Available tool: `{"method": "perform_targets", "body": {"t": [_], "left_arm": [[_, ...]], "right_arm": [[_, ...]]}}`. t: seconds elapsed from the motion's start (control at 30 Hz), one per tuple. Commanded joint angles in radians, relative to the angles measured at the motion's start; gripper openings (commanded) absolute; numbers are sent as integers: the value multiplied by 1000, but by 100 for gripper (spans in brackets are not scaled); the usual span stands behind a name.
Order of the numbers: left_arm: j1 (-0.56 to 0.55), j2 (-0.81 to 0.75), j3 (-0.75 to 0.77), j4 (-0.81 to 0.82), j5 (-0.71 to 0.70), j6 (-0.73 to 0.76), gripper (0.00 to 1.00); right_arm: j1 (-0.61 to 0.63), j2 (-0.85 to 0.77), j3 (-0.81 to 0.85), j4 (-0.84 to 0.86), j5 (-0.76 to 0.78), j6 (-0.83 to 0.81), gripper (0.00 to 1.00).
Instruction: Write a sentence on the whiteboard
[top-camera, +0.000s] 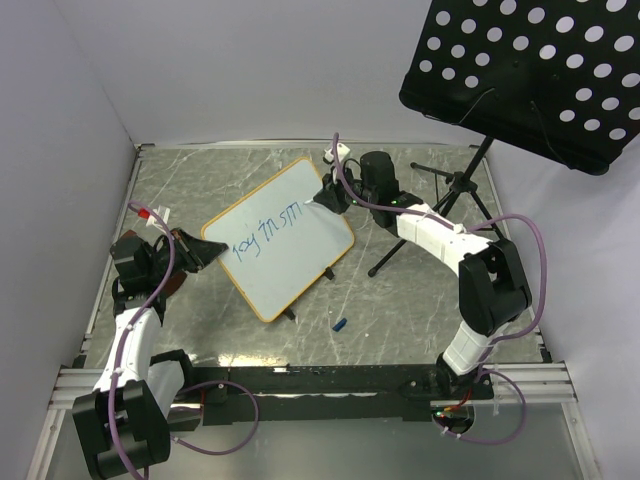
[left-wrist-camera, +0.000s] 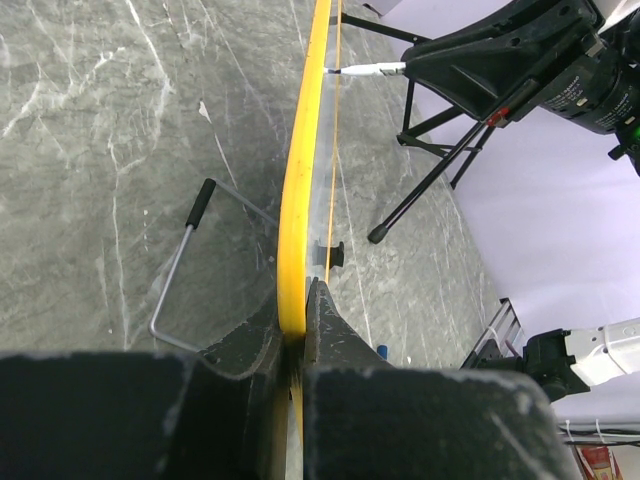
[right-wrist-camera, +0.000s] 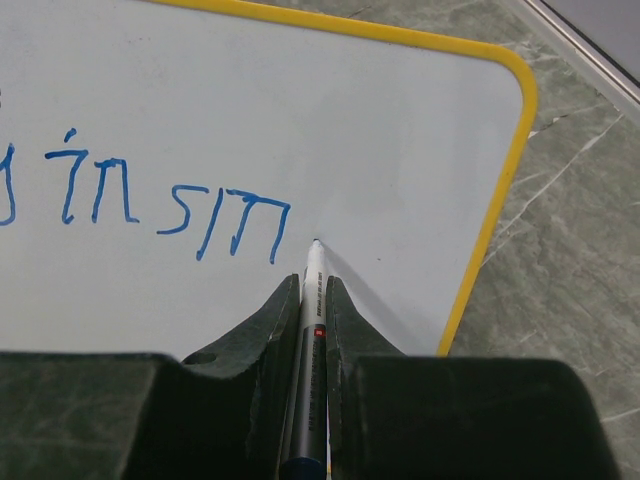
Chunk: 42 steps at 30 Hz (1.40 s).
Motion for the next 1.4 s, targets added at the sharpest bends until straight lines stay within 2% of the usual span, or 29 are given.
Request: {"method": "perform_targets", "body": {"t": [0.0,0.87,1.37], "left_arm": [[-15,1,17,7,17,116,1],[-16,1,19,5,14,119,1],[-16,3,19,6,16,121,1]], "right_arm": [[1,12,50,60,11,9,0],[22,32,80,-2,-57,-18,0],[19,6,50,-48,-41,-63,0]]}}
